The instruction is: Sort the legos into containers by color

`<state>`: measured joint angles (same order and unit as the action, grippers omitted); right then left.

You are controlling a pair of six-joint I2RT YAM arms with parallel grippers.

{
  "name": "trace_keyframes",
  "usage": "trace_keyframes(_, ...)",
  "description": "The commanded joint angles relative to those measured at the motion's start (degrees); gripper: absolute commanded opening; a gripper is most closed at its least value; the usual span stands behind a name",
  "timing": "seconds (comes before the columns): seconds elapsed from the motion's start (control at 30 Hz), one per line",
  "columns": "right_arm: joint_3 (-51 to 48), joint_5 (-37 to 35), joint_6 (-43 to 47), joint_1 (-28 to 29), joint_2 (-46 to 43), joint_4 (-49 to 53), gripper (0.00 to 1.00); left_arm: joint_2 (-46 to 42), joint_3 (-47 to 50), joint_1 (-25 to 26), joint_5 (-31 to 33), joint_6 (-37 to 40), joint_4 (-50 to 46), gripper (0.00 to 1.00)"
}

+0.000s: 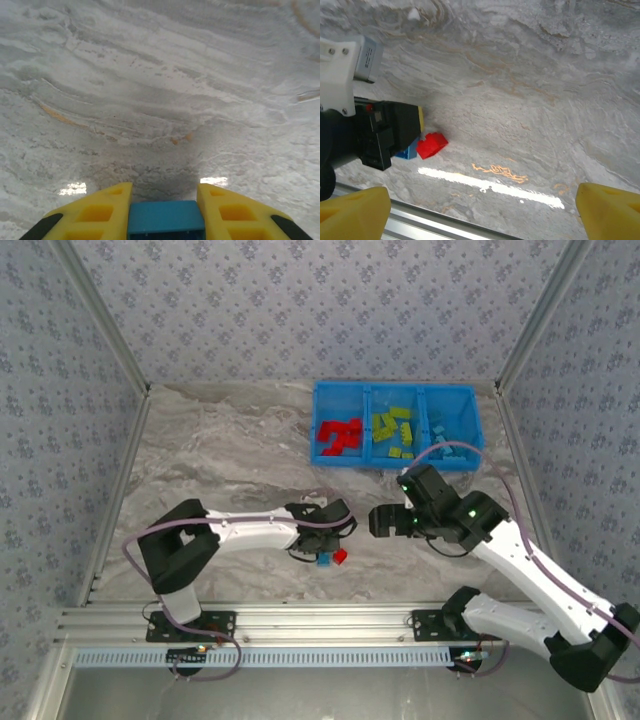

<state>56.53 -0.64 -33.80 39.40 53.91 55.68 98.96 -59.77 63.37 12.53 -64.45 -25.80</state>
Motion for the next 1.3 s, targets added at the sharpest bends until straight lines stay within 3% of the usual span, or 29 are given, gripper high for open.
trace_keyframes(0.0, -4.19, 4.70, -4.46, -2.87, -4.65, -6.35, 0.98, -8.36, 0.06, -0.98, 1.56, -2.75, 1.45, 0.26)
trace_keyframes(0.2, -10.26, 15.88, -5.74, -3.39, -11.80, -23.28, 1.00, -19.70, 0.43, -5.87, -4.98, -10.91, 10.73, 0.24)
trace_keyframes(0.37, -11.82, 9.85, -2.74, 3.36, -11.79, -33.45, 1.00, -21.59, -4.07, -7.21, -5.54, -16.92, 10.76, 0.24)
trace_keyframes(0.53, -13.13, 9.73, -0.56, 5.84, -7.09, -43.65, 0.99, -20.56, -6.15, -7.21, -6.75, -20.02, 12.65, 0.25)
trace_keyframes(0.7, -12.47, 9.17, 0.40, 6.09, -0.64, -47.33, 0.80, -20.32, -5.61, -7.21, -7.76, -21.68, 13.90, 0.25)
trace_keyframes(0.97, -12.37, 7.43, -1.59, 5.22, 1.26, -49.64, 0.36, -21.66, -3.70, -7.29, -7.57, -22.16, 15.83, 0.26)
trace_keyframes(1.03, -12.42, 6.54, -2.82, 4.61, -0.14, -49.15, 0.26, -22.09, -3.16, -7.30, -7.36, -20.68, 17.26, 0.35)
trace_keyframes(1.17, -11.49, 0.36, -4.97, 1.94, -2.18, -42.21, 0.20, -22.70, -1.78, -8.08, -6.43, -16.16, 20.26, 0.66)
trace_keyframes(1.27, -9.28, -0.46, -5.01, -5.65, -2.21, -34.78, 0.21, -24.16, -1.97, -8.44, -3.15, -8.71, 18.01, 0.69)
